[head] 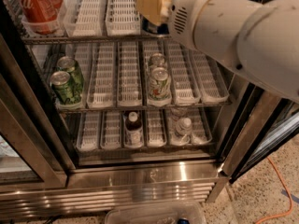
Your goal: Pick pepsi can from top shelf of fridge
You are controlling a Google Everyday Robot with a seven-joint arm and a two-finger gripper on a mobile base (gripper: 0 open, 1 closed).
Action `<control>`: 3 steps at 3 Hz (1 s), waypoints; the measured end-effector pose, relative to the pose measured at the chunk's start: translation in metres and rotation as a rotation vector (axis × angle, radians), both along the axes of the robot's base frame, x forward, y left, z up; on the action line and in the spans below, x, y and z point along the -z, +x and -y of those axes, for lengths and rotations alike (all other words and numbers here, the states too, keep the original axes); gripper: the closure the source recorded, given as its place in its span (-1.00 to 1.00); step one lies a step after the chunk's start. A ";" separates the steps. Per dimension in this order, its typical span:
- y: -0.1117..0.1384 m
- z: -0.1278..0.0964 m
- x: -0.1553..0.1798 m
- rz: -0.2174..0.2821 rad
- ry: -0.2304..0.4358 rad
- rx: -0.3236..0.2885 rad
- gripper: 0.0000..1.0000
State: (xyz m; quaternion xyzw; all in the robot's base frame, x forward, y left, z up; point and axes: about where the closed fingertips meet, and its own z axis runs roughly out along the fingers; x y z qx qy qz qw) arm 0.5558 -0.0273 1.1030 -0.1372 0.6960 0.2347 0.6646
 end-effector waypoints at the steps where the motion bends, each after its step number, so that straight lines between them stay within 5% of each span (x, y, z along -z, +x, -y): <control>1: -0.014 0.006 0.009 -0.007 0.003 -0.073 1.00; 3: -0.047 0.012 0.027 -0.006 0.002 -0.233 1.00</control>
Offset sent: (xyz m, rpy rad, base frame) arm -0.0611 -0.0249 -0.0396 0.0133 0.0100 0.2795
